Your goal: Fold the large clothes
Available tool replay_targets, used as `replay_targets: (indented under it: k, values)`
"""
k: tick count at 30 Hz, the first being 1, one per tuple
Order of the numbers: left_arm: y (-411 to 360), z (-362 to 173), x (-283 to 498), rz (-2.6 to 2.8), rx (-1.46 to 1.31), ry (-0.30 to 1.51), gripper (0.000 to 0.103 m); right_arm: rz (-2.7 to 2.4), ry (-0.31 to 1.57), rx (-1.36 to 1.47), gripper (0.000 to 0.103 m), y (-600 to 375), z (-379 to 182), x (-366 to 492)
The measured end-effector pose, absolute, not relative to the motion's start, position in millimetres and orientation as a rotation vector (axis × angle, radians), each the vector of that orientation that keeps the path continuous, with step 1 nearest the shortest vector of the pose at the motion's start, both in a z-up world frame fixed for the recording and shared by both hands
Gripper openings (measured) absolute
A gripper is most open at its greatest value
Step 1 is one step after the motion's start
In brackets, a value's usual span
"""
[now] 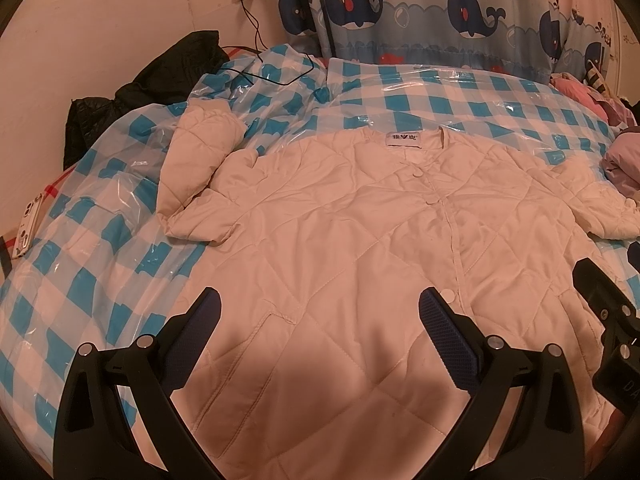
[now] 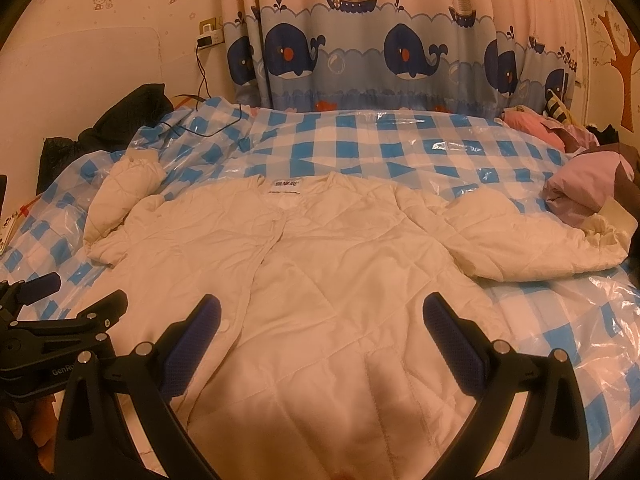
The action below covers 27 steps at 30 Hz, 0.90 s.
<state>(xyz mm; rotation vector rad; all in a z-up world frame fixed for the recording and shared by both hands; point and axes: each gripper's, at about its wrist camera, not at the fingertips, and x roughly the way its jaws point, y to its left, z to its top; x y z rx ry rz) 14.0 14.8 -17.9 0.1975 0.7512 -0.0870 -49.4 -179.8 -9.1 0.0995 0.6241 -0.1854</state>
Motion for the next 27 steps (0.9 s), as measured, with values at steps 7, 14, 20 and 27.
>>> replay_targets:
  k: [7,14,20,27]
  values:
    - [14.7,-17.7,14.1,-0.087,0.198,0.751,0.095,-0.178,0.632,0.124,0.098,-173.1,-16.4,-52.4]
    - [15.6,-18.6,14.9,-0.085,0.196,0.747,0.095,-0.169,0.637,0.127,0.098,-178.1,-14.0,-51.1]
    - [15.4,-17.7,14.6,-0.083,0.199,0.743,0.095,-0.169,0.638,0.128,0.098,-178.1,-14.2,-51.1]
    - [26.8,-18.4,9.7,-0.083,0.193,0.728,0.095,-0.169,0.639,0.129,0.098,-177.3,-13.8,-50.5]
